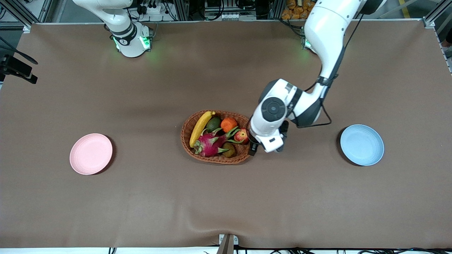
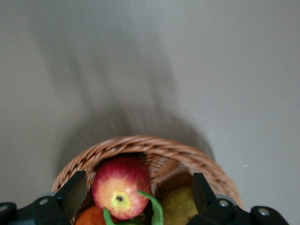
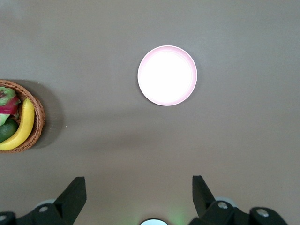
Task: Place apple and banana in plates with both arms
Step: 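Grasp the red apple with the left gripper and lift it, then carry the apple to the blue plate while the right gripper reaches the banana, then release the apple on the blue plate while the right gripper grasps the banana, then lift the yellow banana with the right gripper and carry it to the pink plate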
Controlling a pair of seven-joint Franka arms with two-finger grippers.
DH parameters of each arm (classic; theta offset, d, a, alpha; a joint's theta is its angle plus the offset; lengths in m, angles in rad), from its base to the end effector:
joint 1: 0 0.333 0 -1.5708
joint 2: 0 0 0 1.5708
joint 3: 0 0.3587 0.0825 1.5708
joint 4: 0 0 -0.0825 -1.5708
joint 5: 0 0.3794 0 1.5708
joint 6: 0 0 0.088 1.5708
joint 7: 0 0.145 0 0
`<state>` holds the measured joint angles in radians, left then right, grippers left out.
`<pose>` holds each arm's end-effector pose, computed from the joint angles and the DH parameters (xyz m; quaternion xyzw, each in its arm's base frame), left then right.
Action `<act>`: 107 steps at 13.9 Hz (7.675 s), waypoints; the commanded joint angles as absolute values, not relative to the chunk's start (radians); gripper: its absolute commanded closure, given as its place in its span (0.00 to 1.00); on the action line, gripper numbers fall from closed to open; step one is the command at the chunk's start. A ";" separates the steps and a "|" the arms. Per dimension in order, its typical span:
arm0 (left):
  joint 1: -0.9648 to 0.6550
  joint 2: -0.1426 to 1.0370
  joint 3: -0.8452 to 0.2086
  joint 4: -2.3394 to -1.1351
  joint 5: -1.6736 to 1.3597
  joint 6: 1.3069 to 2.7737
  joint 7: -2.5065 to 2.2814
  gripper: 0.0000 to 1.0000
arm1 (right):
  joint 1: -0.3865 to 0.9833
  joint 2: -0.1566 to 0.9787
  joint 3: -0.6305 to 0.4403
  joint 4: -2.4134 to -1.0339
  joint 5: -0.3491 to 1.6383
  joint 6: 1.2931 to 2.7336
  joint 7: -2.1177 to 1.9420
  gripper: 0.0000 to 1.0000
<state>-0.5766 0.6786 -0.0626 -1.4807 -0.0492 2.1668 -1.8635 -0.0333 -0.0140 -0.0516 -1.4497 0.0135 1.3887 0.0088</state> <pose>0.5965 -0.4378 0.2751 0.8057 0.5910 -0.0367 0.0166 0.5217 -0.0425 0.6767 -0.9987 0.0457 0.0232 0.0079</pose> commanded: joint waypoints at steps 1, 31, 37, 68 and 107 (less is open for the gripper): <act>-0.626 0.724 -0.049 -1.456 -0.032 2.166 -1.893 0.00 | -0.040 -0.006 -0.046 -1.434 0.018 1.385 0.021 0.00; -0.484 0.392 -0.049 -1.451 -0.044 1.703 -1.708 1.00 | 0.004 0.023 -0.044 -1.437 0.020 1.382 0.021 0.00; -0.286 0.223 -0.054 -1.460 -0.100 1.524 -1.412 1.00 | 0.194 0.185 -0.046 -1.434 0.002 1.387 0.020 0.00; 0.250 0.328 -0.051 -2.194 0.115 2.529 -0.601 1.00 | 0.776 0.611 -0.046 -1.450 0.061 1.875 0.261 0.00; 0.305 0.037 -0.364 -1.416 0.008 1.514 -0.356 0.00 | 0.756 0.376 -0.055 -1.502 0.002 1.672 0.357 1.00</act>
